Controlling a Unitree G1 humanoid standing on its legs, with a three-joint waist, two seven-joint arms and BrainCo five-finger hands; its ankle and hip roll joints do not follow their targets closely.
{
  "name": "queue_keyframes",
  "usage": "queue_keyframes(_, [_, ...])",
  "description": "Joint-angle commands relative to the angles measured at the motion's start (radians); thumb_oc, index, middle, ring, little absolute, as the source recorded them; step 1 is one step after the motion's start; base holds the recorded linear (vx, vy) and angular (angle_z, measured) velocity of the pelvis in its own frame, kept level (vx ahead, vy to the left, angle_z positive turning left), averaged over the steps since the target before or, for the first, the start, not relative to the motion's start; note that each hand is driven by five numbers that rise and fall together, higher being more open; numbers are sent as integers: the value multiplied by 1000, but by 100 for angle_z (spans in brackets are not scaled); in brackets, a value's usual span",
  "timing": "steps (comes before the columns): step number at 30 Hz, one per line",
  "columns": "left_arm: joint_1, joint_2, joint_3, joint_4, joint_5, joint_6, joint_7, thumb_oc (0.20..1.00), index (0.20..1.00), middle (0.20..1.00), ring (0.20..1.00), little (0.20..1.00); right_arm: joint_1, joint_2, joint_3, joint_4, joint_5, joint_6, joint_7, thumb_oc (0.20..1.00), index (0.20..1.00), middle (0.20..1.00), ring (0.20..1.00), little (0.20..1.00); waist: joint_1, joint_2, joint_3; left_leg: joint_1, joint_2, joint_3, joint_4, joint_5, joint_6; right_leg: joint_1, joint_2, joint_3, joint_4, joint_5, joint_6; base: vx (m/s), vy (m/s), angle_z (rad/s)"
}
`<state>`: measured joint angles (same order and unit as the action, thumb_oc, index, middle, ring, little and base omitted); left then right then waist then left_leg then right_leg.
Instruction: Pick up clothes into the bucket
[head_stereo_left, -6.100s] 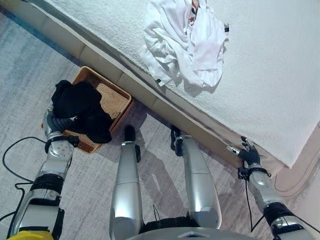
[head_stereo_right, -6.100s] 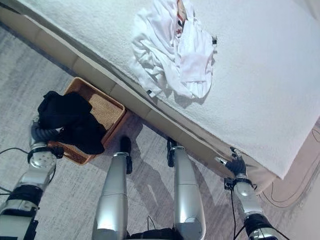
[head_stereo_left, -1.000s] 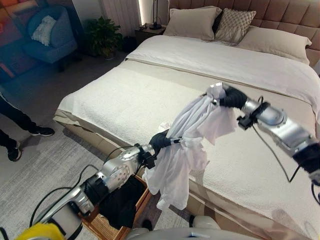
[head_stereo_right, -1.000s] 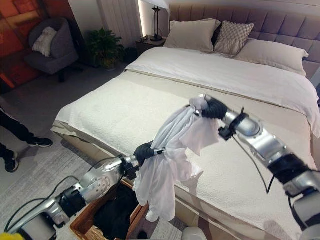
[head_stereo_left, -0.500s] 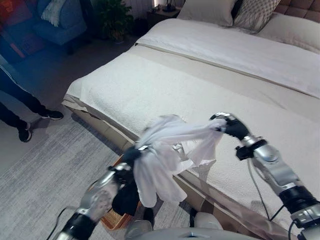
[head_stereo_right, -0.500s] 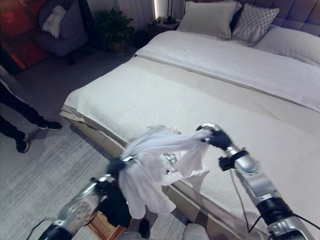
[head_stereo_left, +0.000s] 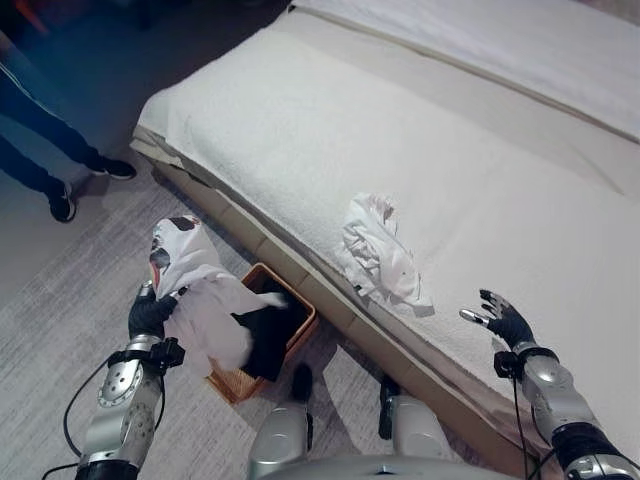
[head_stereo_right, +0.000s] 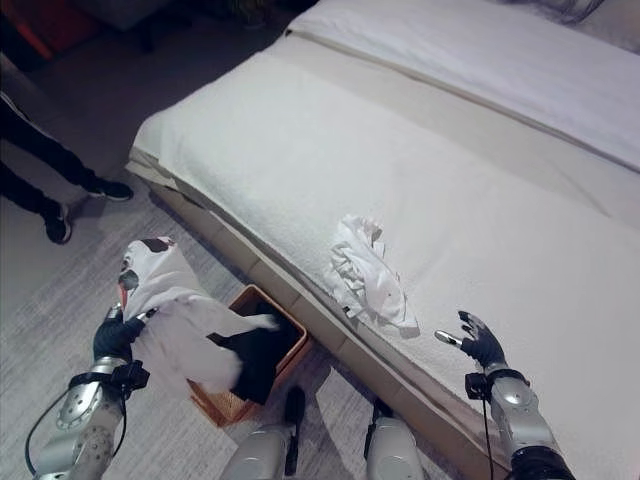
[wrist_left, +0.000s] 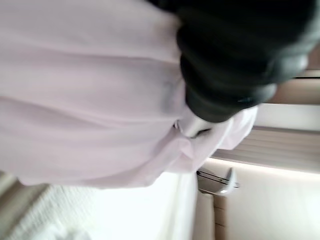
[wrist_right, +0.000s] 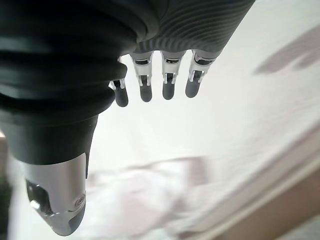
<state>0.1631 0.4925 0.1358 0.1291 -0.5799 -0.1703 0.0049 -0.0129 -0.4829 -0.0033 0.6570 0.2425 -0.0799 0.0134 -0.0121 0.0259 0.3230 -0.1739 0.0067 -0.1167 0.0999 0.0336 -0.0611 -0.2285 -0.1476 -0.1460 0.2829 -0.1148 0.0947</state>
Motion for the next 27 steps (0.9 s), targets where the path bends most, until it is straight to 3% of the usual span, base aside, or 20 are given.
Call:
queue_keyframes(1, [-33, 91, 84, -13, 203, -108, 95, 200, 200, 200, 200, 200, -9, -11, -5, 4, -49, -43, -44, 1000, 1000, 1000, 1000, 1000, -7, -43, -10, -74, -24, 6, 106, -56, 7, 19, -7, 6, -70, 73, 16, 0, 0, 0])
queue_keyframes(2, [-39, 114, 96, 9, 291, -113, 151, 200, 200, 200, 200, 200, -9, -5, -3, 52, -51, -46, -58, 1000, 1000, 1000, 1000, 1000, -8, -49, 2, -84, -20, 8, 107, -54, 6, 7, -7, 8, -71, 77, 17, -22, 26, -4])
queue_keyframes(8, [-76, 157, 101, 112, 442, -110, 263, 200, 200, 200, 200, 200, -20, 13, 6, 164, -52, -60, -94, 1000, 1000, 1000, 1000, 1000, -14, -66, 31, -110, -11, 18, 110, -50, 3, -28, -4, 20, -77, 88, 24, -20, 13, -7])
queue_keyframes(18, [-221, 196, 30, 325, 487, -96, 364, 200, 200, 200, 200, 200, -55, 28, 38, 195, -22, -87, -135, 1000, 1000, 1000, 1000, 1000, -29, -91, 101, -166, -6, 25, 124, -36, -2, -92, -4, 27, -68, 103, 28, -34, 9, -4])
queue_keyframes(27, [-331, 243, -44, 414, 573, -70, 453, 200, 200, 200, 200, 200, -100, 35, 90, 134, 9, -131, -194, 1000, 1000, 1000, 1000, 1000, -39, -112, 197, -281, -10, 31, 226, -55, 3, -194, -2, 46, 3, 95, 21, -39, 10, -2])
